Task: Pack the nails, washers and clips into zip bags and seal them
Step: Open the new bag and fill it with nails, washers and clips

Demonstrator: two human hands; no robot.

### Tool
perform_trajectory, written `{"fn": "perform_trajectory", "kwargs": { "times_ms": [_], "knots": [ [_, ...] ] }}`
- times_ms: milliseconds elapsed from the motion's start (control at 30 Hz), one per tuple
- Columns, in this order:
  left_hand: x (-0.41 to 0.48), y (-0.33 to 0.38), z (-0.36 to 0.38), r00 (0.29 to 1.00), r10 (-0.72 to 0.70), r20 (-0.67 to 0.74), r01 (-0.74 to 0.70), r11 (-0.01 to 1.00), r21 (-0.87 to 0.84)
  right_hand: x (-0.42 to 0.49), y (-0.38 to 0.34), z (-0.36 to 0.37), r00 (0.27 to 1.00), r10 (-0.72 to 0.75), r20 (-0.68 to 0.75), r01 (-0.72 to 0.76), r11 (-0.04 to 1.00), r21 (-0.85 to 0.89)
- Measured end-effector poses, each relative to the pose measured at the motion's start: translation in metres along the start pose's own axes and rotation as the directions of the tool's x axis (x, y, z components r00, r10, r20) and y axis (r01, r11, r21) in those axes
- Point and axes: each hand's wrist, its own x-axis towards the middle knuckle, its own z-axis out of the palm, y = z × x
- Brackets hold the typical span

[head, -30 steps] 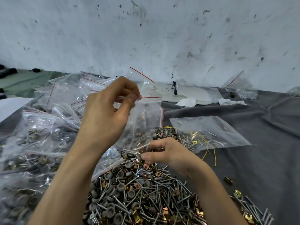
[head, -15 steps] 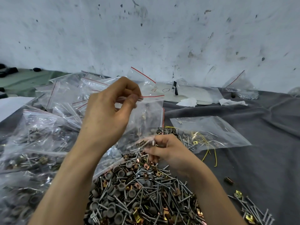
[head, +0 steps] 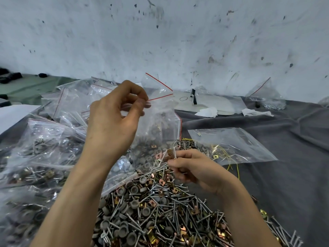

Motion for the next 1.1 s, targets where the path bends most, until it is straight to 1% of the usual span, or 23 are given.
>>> {"fn": "perform_trajectory", "kwargs": {
  "times_ms": [100, 167, 233, 300, 400, 467, 533, 633, 700, 767, 833, 933, 1033, 1100],
  "knots": [
    [0.0, 0.0, -0.001, 1.0, 0.0, -0.003, 0.0, 1.0, -0.002, -0.001, -0.002, 0.0, 0.999, 0.031, -0.036, -0.029, 0.999, 0.032],
    [0.001, -0.001, -0.001, 1.0, -0.003, -0.002, 0.003, 1.0, -0.004, 0.0, -0.002, -0.001, 0.995, 0.076, -0.059, -0.07, 0.993, 0.093],
    [0.001, -0.001, -0.002, 1.0, -0.002, 0.004, 0.002, 1.0, -0.006, 0.0, -0.002, -0.003, 0.991, 0.124, -0.05, -0.115, 0.981, 0.154],
    [0.0, -0.001, -0.002, 1.0, 0.002, 0.02, -0.002, 1.0, -0.017, 0.0, -0.002, -0.006, 0.986, 0.155, -0.068, -0.145, 0.98, 0.14],
    [0.0, 0.001, 0.0, 0.997, 0.01, 0.078, -0.005, 0.999, -0.054, -0.003, -0.003, -0.013, 0.972, 0.137, -0.191, -0.126, 0.99, 0.067],
    [-0.001, 0.002, 0.001, 0.989, 0.017, 0.15, -0.011, 0.999, -0.042, -0.007, -0.009, -0.018, 0.953, 0.077, -0.294, -0.059, 0.996, 0.069],
    [-0.002, 0.003, 0.002, 0.967, 0.025, 0.255, -0.033, 0.999, 0.024, -0.013, -0.017, -0.023, 0.92, -0.013, -0.392, 0.045, 0.996, 0.073],
    [-0.003, 0.004, 0.004, 0.917, 0.064, 0.394, -0.126, 0.983, 0.135, -0.023, -0.034, -0.023, 0.845, -0.203, -0.495, 0.26, 0.964, 0.048],
    [-0.004, 0.005, 0.006, 0.894, 0.086, 0.44, -0.174, 0.971, 0.163, -0.031, -0.046, -0.017, 0.753, -0.388, -0.532, 0.414, 0.907, -0.075],
    [-0.004, 0.006, 0.007, 0.877, 0.107, 0.469, -0.197, 0.969, 0.148, -0.036, -0.058, -0.006, 0.67, -0.55, -0.498, 0.499, 0.831, -0.247],
    [-0.006, 0.008, 0.008, 0.855, 0.124, 0.504, -0.207, 0.972, 0.112, -0.036, -0.062, 0.006, 0.647, -0.62, -0.445, 0.515, 0.785, -0.345],
    [-0.008, 0.011, 0.01, 0.847, 0.153, 0.51, -0.204, 0.978, 0.047, -0.033, -0.061, 0.016, 0.663, -0.638, -0.39, 0.463, 0.76, -0.455],
    [-0.009, 0.011, 0.013, 0.85, 0.166, 0.5, -0.211, 0.977, 0.034, -0.033, -0.059, 0.013, 0.674, -0.631, -0.384, 0.43, 0.757, -0.492],
    [-0.008, 0.011, 0.014, 0.859, 0.164, 0.484, -0.207, 0.978, 0.036, -0.035, -0.059, 0.009, 0.678, -0.611, -0.408, 0.411, 0.776, -0.479]
  ]
}}
